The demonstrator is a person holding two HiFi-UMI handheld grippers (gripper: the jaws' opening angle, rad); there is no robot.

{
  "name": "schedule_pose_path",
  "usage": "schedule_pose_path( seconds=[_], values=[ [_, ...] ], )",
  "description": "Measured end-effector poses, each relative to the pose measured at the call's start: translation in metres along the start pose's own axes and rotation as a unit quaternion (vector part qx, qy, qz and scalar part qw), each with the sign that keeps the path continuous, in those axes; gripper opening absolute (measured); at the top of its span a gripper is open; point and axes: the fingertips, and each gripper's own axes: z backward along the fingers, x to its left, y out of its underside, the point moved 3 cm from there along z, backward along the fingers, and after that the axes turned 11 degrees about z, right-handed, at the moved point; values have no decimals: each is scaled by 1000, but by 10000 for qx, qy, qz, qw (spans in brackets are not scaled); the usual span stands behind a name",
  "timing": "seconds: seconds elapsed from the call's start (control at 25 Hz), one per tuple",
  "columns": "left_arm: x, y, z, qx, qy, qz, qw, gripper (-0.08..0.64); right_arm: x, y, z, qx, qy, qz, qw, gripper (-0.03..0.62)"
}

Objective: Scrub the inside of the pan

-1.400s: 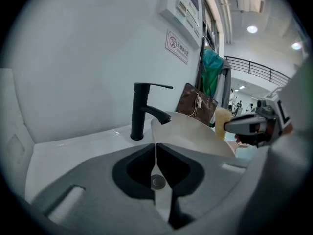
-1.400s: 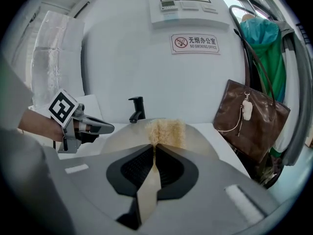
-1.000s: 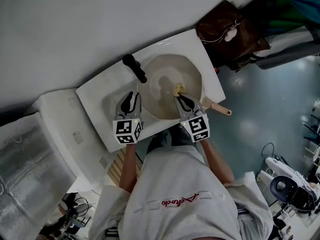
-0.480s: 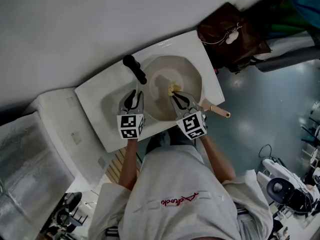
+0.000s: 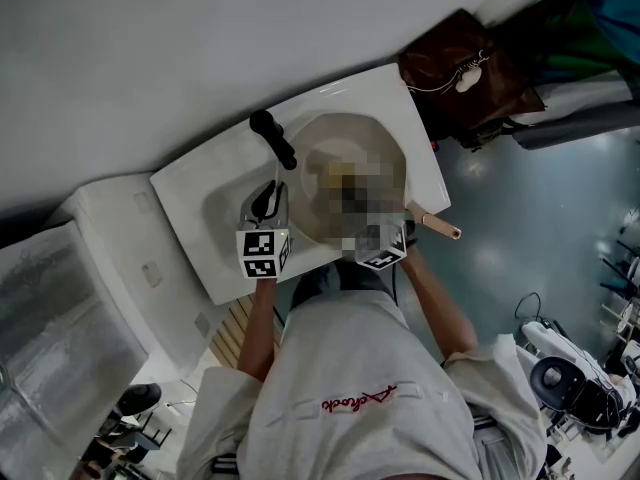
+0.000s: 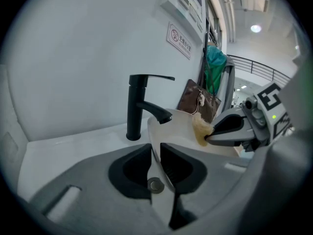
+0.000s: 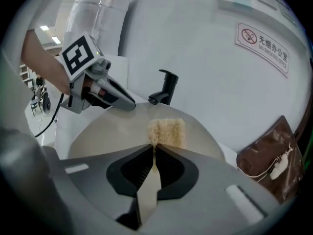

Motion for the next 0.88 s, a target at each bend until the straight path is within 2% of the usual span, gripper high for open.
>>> schedule_pose_path(
  seconds=[0.16, 0.4, 0.88],
  values=[
    [0, 0, 0, -24, 9, 33, 10000, 58, 5, 0, -15, 269, -151, 949, 9950, 23],
    [1, 0, 0, -31, 9, 32, 10000, 58, 5, -8, -40, 498, -341, 2233, 9729, 23],
    [1, -1, 1, -45, 44, 41, 10000, 58, 26, -10, -82, 850, -922, 3318, 9350, 23]
  ],
)
